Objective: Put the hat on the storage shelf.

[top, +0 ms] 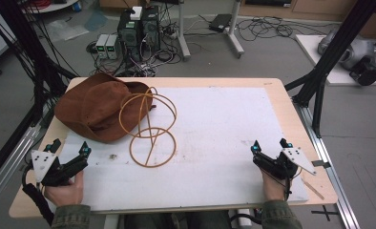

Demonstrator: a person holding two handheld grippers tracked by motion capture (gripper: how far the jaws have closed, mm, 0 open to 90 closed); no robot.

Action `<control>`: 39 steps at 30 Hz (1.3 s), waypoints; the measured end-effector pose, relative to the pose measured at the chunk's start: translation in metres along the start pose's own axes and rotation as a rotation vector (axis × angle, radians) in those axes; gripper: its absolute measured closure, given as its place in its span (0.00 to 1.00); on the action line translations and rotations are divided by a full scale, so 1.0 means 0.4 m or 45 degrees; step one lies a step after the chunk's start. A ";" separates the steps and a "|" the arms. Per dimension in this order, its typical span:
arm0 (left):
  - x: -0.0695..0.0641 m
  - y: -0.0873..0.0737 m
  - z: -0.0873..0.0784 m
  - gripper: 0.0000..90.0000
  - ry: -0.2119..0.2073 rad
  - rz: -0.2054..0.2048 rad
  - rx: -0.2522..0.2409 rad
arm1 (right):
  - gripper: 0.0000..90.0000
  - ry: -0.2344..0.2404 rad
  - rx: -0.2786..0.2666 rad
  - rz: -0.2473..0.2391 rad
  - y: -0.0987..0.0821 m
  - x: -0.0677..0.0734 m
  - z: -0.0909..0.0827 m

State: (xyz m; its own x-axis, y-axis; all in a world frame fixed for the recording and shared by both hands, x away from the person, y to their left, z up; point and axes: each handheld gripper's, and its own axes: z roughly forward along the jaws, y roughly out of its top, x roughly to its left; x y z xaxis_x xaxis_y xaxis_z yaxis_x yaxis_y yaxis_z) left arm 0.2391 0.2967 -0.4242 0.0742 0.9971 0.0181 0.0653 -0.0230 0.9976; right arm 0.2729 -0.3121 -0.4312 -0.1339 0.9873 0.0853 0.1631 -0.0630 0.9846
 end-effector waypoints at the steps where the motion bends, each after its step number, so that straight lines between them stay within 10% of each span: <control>1: 0.000 0.000 0.000 0.16 0.000 0.000 0.000 | 0.03 0.001 -0.001 -0.001 0.000 0.000 0.000; 11: 0.002 0.082 0.035 0.16 -0.151 0.063 0.053 | 0.03 0.038 0.011 -0.006 -0.003 0.013 0.001; 20: 0.008 0.109 0.128 0.16 -0.173 0.090 0.136 | 0.03 0.048 0.018 -0.023 -0.005 0.014 0.005; 39: 0.083 0.066 0.351 0.16 -0.237 0.124 0.640 | 0.03 0.085 0.042 -0.031 -0.012 0.024 0.016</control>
State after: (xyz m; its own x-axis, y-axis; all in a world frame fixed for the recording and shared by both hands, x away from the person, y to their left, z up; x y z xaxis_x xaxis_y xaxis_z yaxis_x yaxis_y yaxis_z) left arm 0.3829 0.3190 -0.4066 0.2752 0.9600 0.0510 0.5137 -0.1917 0.8363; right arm 0.2770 -0.3015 -0.4361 -0.2031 0.9765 0.0722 0.1910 -0.0328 0.9810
